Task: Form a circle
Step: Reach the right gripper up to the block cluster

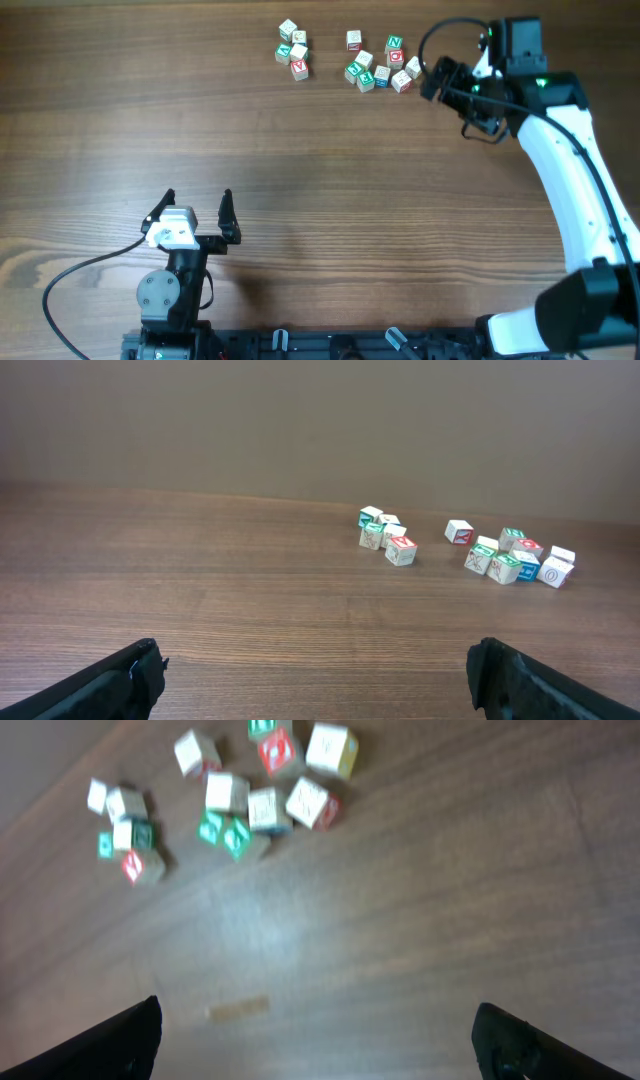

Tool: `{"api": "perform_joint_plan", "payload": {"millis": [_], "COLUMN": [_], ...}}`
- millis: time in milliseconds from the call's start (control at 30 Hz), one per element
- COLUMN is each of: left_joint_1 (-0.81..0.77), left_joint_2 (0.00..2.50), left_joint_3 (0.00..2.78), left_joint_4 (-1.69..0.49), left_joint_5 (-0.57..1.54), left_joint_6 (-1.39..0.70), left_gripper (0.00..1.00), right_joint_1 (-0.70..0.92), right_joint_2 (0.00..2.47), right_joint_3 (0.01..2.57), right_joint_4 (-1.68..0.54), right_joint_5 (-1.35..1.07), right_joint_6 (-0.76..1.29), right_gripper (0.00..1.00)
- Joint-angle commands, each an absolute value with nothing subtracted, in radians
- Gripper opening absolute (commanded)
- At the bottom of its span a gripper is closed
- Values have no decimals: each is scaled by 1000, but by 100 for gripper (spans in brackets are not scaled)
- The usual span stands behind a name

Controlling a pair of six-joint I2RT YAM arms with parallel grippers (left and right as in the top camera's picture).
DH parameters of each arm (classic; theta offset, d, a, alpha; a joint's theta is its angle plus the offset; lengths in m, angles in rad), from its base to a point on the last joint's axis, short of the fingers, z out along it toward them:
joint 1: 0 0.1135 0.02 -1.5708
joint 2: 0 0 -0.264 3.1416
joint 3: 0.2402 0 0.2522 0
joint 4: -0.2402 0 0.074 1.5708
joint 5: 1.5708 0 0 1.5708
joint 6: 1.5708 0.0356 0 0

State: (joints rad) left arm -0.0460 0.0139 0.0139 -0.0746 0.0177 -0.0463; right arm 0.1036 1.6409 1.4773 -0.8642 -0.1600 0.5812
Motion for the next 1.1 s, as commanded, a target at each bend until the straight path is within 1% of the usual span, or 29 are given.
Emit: {"api": "perform_joint_plan", "payload": {"millis": [0, 133, 333, 500, 600, 700, 767, 833, 967, 1067], "left_joint_1": [-51, -51, -51, -51, -51, -51, -51, -51, -51, -51], "left_joint_2": [6, 6, 6, 6, 6, 6, 6, 6, 6, 6], "left_joint_3": [6, 6, 6, 6, 6, 6, 6, 6, 6, 6], "left_joint_4": [-75, -75, -75, -75, -75, -75, -75, -75, -75, -75], "left_joint_5": [33, 33, 33, 33, 33, 33, 33, 33, 33, 33], "left_joint_6": [-53, -53, -53, -53, -53, -53, -53, -53, -53, -53], "left_gripper": [100, 100, 100, 100, 100, 100, 100, 100, 100, 100], "right_joint_1": [126, 147, 150, 152, 152, 153, 154, 161, 176, 181], "right_joint_2": [1718, 1751, 1755, 1815, 1925, 2059, 2159, 2229, 2243, 2243], "right_joint_3": [1574, 1637, 1637, 1638, 1658, 1733, 1812, 1861, 1863, 1863], "right_joint_4": [-863, -904, -941, -874, -786, -734, -720, -689, -582, -462], "right_joint_5": [-92, -73, -13, -7, -7, -7, -4, 1, 4, 3], "right_joint_6": [671, 704, 728, 757, 757, 719, 682, 650, 533, 379], "right_gripper": [100, 99, 99, 99, 99, 94, 88, 88, 88, 88]}}
